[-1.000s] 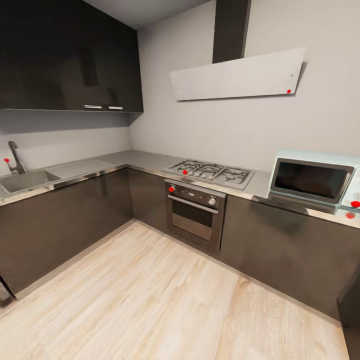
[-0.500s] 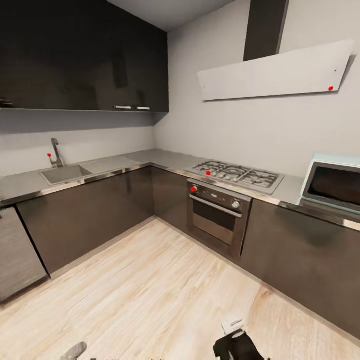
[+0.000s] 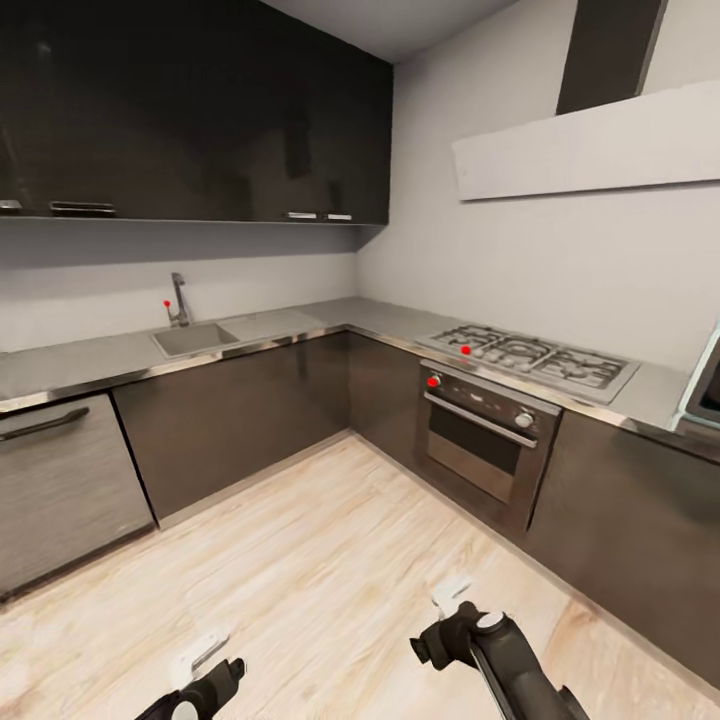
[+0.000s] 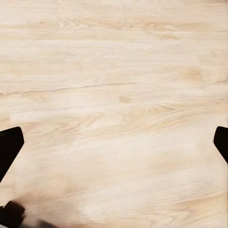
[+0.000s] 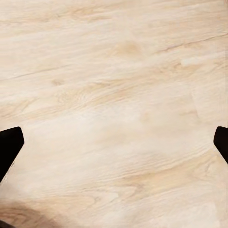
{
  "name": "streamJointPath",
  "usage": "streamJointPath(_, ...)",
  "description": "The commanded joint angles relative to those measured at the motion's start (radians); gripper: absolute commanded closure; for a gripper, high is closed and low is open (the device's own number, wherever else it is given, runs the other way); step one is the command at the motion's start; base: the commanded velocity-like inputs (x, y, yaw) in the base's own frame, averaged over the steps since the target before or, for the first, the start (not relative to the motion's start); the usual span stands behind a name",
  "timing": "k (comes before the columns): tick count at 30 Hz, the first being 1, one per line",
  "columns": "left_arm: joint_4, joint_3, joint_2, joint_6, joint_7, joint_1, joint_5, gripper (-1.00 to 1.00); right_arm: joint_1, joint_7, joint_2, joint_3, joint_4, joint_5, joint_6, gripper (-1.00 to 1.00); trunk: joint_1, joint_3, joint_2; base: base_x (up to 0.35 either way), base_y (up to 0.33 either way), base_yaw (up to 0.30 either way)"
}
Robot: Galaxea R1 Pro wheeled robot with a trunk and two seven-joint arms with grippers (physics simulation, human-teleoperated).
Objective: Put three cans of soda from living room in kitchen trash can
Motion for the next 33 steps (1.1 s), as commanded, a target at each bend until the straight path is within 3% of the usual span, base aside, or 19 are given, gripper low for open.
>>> streamJointPath(1,0.0,0.0,-0.001,-0.002,0.0,0.0,0.0,-1.0,0.022,0.002,-0.001,0.0,-0.034,0.0,0.001,-1.0,0.0,0.0,0.0,0.0,0.0,0.3)
streamJointPath(4,0.0,-0.001,-0.002,-0.003,0.0,0.0,0.0,-1.0,0.074,0.004,-0.001,0.001,-0.129,0.001,0.012,-1.0,0.0,0.0,0.0,0.0,0.0,0.3)
streamJointPath(7,-0.009,0.0,-0.003,-0.009,0.001,0.005,0.0,-1.0,0.169,0.004,-0.002,-0.001,-0.282,0.001,0.114,-1.0,0.0,0.0,0.0,0.0,0.0,0.3)
streamJointPath(11,-0.012,0.001,-0.003,-0.015,0.001,0.008,0.0,-1.0,0.209,0.005,-0.002,-0.004,-0.345,0.001,0.164,-1.0,0.0,0.0,0.0,0.0,0.0,0.3)
streamJointPath(18,-0.038,0.003,-0.003,-0.041,0.012,0.027,-0.001,-1.0,0.228,0.009,-0.003,-0.012,-0.377,-0.002,0.191,-1.0,0.0,0.0,0.0,-0.09,0.083,0.243)
streamJointPath(20,-0.044,0.003,-0.004,-0.045,0.04,0.03,0.001,-1.0,0.228,0.009,-0.002,-0.012,-0.378,-0.004,0.194,-1.0,0.0,0.0,0.0,-0.207,0.212,0.053)
streamJointPath(28,-0.104,0.005,-0.004,-0.047,0.057,0.062,0.005,-1.0,0.228,0.006,0.007,-0.005,-0.378,0.002,0.209,-1.0,0.0,0.0,0.0,-0.221,0.241,0.014)
streamJointPath(32,-0.134,0.007,-0.001,-0.048,0.057,0.083,0.038,-1.0,0.223,0.006,0.007,-0.006,-0.375,0.002,0.21,-1.0,0.0,0.0,0.0,-0.208,0.274,0.001)
streamJointPath(33,-0.143,0.009,0.003,-0.05,0.057,0.089,0.063,-1.0,0.209,0.006,0.007,-0.007,-0.359,0.001,0.212,-1.0,0.0,0.0,0.0,-0.202,0.282,0.011)
